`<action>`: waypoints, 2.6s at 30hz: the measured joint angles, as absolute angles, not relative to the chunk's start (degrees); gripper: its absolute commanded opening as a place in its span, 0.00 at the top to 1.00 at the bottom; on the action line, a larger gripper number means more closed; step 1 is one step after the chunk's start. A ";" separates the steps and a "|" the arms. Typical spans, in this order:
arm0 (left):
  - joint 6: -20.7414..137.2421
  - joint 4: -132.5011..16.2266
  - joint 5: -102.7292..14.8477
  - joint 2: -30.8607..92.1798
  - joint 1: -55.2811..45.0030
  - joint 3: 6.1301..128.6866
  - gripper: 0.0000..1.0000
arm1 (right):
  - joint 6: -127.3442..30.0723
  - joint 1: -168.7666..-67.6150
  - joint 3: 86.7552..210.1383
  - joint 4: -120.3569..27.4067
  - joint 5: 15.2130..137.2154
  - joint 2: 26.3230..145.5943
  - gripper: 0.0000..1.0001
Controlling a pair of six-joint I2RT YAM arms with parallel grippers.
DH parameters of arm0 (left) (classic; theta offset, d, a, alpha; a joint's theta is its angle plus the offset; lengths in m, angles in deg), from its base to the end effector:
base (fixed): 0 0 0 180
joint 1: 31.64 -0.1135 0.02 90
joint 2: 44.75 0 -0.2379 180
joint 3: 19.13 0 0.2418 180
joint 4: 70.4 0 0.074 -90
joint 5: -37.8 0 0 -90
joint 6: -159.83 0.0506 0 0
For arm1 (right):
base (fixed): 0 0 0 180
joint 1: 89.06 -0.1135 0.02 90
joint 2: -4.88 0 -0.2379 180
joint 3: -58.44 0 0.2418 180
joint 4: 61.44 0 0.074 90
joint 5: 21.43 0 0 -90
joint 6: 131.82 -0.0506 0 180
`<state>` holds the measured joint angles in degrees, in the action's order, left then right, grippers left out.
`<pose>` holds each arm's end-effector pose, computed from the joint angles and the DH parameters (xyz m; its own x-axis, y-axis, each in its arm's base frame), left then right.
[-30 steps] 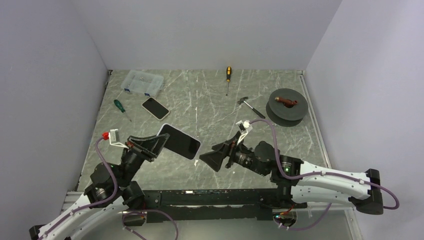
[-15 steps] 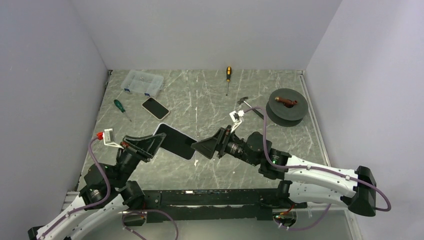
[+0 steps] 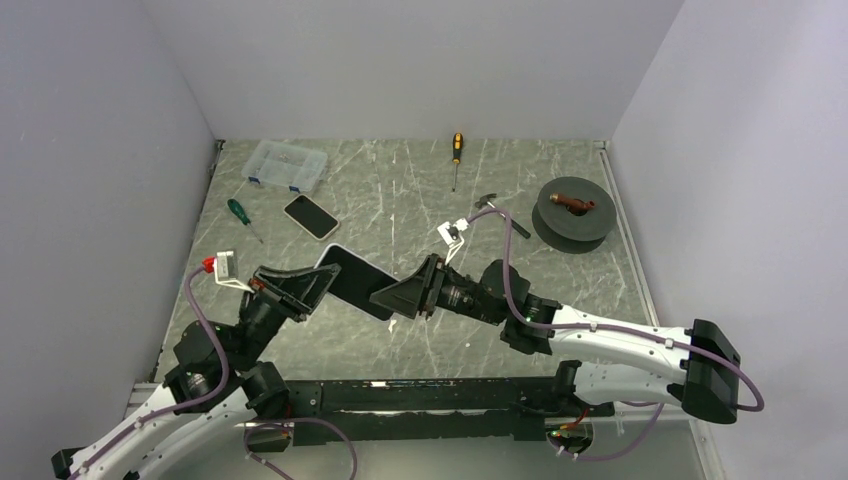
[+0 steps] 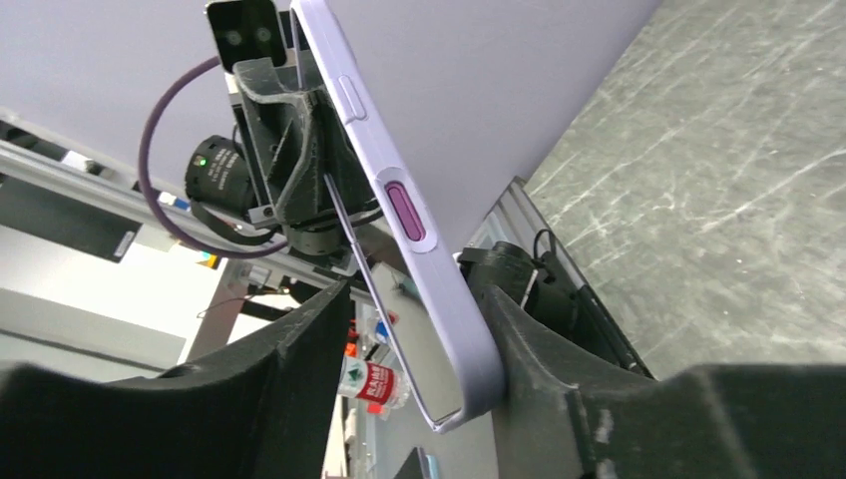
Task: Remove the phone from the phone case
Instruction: Remove the phone case from the phone.
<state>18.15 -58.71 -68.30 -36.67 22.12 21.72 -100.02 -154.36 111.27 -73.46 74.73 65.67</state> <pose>0.0717 -0.0741 0.3219 -0.3561 -0.7892 -0.5003 0.5525 0.2540 -0.7939 0.1068 0.2452 0.2965 -0.7901 0.3043 -0.5321 -0.5247 0.1130 0.8438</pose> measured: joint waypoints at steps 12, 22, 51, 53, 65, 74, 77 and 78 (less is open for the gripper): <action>14.72 -62.84 -67.27 -36.28 22.07 22.77 0.75 | -105.33 -153.22 109.22 -88.00 81.37 66.57 1.00; 15.13 -62.89 -65.22 -36.69 21.97 22.81 0.64 | -105.96 -152.09 108.52 -89.94 84.43 67.01 1.00; 15.53 -59.89 -61.76 -34.90 21.97 24.21 0.76 | -101.55 -151.35 107.77 -83.06 86.07 61.65 1.00; 15.53 -59.89 -61.59 -34.73 21.97 24.23 0.83 | -101.41 -151.35 107.77 -83.01 86.11 61.65 1.00; 15.05 -58.01 -61.02 -34.62 21.97 25.02 1.00 | -99.01 -151.35 107.88 -78.82 86.05 60.71 0.04; 13.06 -54.34 -68.15 -32.01 21.97 29.52 1.00 | -92.52 -152.66 107.75 -71.32 81.20 53.87 0.06; 11.40 -54.25 -70.35 -30.64 21.97 31.25 1.00 | -90.60 -154.95 107.75 -70.75 77.68 53.45 0.08; 10.67 -54.21 -70.94 -30.20 21.97 31.66 1.00 | -90.18 -155.59 107.75 -70.62 76.89 53.83 0.09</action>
